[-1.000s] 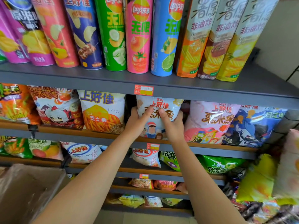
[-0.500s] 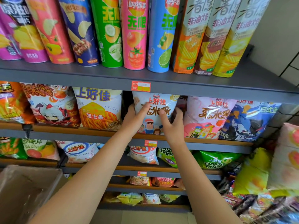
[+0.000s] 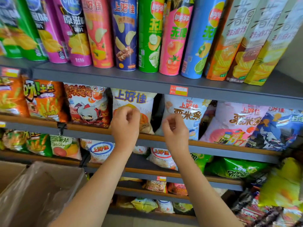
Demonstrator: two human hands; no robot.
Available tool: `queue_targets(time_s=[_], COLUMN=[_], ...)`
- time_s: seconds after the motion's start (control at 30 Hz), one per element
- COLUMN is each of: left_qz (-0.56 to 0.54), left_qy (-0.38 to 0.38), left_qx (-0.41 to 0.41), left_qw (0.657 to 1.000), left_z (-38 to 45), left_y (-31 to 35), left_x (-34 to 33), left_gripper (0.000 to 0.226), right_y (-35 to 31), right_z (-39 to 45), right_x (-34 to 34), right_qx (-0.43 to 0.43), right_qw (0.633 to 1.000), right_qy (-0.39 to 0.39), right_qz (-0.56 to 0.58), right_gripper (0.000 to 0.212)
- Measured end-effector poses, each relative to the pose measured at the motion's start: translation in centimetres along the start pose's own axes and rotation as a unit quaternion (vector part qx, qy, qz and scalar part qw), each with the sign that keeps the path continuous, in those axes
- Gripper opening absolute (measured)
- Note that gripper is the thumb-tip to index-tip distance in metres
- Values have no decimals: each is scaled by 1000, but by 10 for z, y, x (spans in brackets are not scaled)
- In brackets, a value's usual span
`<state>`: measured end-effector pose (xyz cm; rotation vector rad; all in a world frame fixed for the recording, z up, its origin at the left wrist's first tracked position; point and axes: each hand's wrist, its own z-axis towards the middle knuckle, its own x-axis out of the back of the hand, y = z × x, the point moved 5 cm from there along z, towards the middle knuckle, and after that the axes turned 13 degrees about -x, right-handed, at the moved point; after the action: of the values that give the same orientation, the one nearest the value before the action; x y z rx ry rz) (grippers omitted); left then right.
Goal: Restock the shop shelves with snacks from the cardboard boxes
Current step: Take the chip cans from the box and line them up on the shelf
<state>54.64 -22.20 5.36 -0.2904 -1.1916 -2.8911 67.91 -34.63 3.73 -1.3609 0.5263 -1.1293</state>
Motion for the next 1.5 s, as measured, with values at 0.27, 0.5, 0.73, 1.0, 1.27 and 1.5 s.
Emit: queue_targets(time_s=[0.27,0.5,0.73,1.0,1.27,1.5], left_qz=[-41,-12,26,-20,-31,-77], left_qy=[-179,-270,-298,-171,-86,-281], left_qx=[121,169,173,137,-91,-106], left_qw=[976,948,938,975,992,951], left_z=[35,32,34,25,-7,-79], left_y=[-91,-111,-118,-106,27,121], left_x=[14,8,0,7,-40,-176], left_gripper=[65,61,77,70,10,38], right_y=[-3,-3,0,-3,-11,67], right_z=[15,28,31,16,7,48], right_x=[-95,-112,-113,-89,45,208], right_qx=[-74,-131,-193,-141,-1,2], right_qw=[993,989,980,990,996,953], right_qy=[-74,-50,-41,-19,74,304], right_qz=[61,55,3,-18,46,5], right_gripper=[64,40,57,45,17,45])
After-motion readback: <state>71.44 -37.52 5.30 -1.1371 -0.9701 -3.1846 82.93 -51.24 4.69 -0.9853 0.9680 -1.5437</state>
